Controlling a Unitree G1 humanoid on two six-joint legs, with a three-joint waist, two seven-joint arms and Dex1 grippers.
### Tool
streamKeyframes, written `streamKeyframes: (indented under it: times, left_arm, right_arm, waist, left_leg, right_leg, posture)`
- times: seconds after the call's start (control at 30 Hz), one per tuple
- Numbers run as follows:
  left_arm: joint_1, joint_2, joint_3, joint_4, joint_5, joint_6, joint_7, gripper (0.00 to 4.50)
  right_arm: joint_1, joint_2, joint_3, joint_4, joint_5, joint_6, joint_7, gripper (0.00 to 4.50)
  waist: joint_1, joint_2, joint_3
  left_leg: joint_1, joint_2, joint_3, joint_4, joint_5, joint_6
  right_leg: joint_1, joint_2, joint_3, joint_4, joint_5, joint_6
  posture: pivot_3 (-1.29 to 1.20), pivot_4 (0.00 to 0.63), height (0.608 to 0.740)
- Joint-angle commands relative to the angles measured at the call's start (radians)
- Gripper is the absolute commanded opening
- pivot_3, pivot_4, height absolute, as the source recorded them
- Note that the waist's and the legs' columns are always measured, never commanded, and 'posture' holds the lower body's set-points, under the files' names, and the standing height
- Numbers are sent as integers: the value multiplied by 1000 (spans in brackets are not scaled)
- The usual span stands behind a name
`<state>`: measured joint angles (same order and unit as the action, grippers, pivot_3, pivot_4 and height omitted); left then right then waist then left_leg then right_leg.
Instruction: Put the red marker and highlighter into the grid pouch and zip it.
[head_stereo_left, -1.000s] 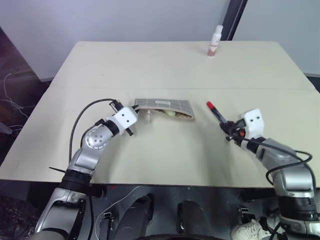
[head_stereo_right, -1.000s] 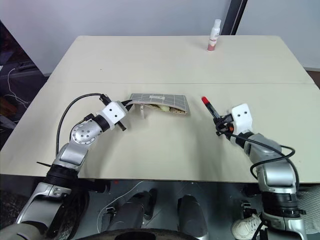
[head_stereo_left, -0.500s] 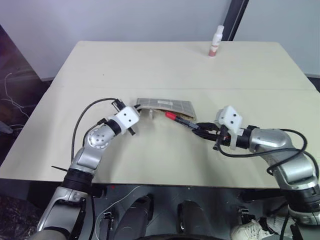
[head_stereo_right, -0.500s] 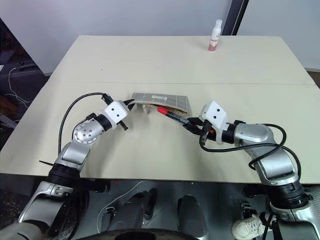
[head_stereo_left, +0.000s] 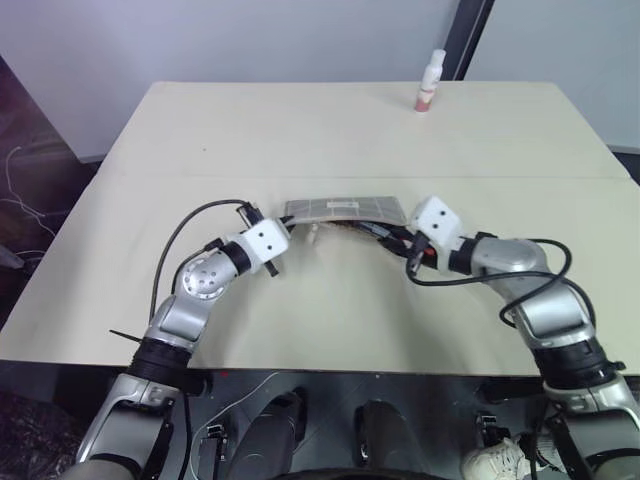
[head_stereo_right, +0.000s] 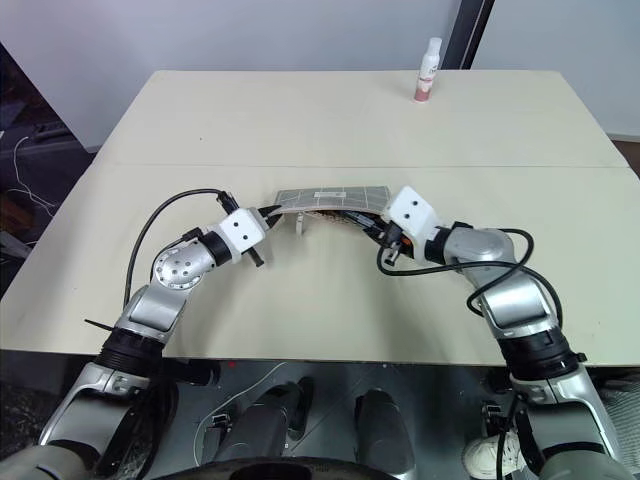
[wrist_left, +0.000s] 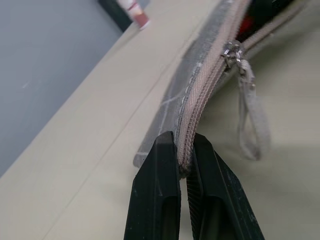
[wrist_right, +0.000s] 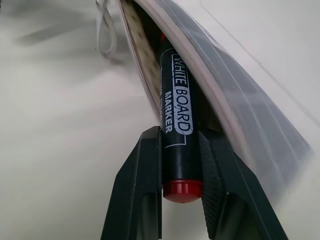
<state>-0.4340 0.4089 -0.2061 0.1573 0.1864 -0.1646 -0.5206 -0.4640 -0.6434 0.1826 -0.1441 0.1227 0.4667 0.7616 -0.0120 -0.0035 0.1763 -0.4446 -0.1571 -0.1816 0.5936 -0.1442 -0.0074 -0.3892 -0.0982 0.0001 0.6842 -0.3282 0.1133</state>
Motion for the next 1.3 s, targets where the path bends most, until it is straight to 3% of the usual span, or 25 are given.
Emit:
streamKeyframes:
  times: [0.03,0.4,0.57,0.7,0.8,0.9,1.1,1.2,1.3]
  left_arm:
    - [-16,-4,-13,-48,-15,-25,-27,0]
    - [25,69,20,-80,-89,-66,-137,0]
    - [8,52,36,-59,-93,-64,-106,0]
    - [9,45,36,-57,-87,-62,-100,0]
    - [15,24,44,-58,-117,-29,-103,0]
    - [11,7,40,-53,-122,-15,-105,0]
    - [-12,-23,40,-45,-120,11,-92,0]
    - [-17,-35,26,-38,-106,16,-92,0]
    - [-7,-45,10,-38,-94,13,-89,0]
  right_arm:
    - [-57,36,57,-1,-70,-29,-25,440]
    - [-104,44,160,31,-208,-136,10,440]
    - [-89,59,99,21,-149,-94,31,440]
    - [-71,45,51,7,-105,-94,58,2414]
    - [-64,67,-76,-45,85,41,112,3904]
    - [-68,50,-203,-82,274,188,167,3904]
    - [30,16,-326,-198,552,419,217,3904]
    - [138,10,-273,-243,529,401,202,3904]
    - [215,76,-243,-250,523,380,135,3904]
  waist:
    - [0,0,0]
    - [-2,0,0]
    - [1,0,0]
    - [1,0,0]
    - [0,0,0]
    - [1,0,0]
    - [1,0,0]
    - [2,0,0]
    - [-2,0,0]
  left_leg:
    - [0,0,0,0,0,0]
    - [0,0,0,-1,0,0]
    - [0,0,0,0,0,0]
    - [0,0,0,0,0,0]
    - [0,0,0,-1,0,0]
    - [0,0,0,-1,0,0]
    - [0,0,0,-1,0,0]
    - [0,0,0,-1,0,0]
    - [0,0,0,0,0,0]
  right_leg:
    - [0,0,0,0,0,0]
    - [-1,0,0,0,0,0]
    - [-1,0,0,0,0,0]
    - [-1,0,0,0,0,0]
    - [0,0,0,0,0,0]
    - [0,0,0,0,0,0]
    - [0,0,0,0,0,0]
    - [0,0,0,0,0,0]
    - [0,-1,0,0,0,0]
  posture:
    - [0,150,740]
    - [0,150,740]
    - [0,150,740]
    - [0,150,740]
    - [0,150,740]
    - [0,150,740]
    - [0,150,740]
    - [0,150,740]
    - [0,150,740]
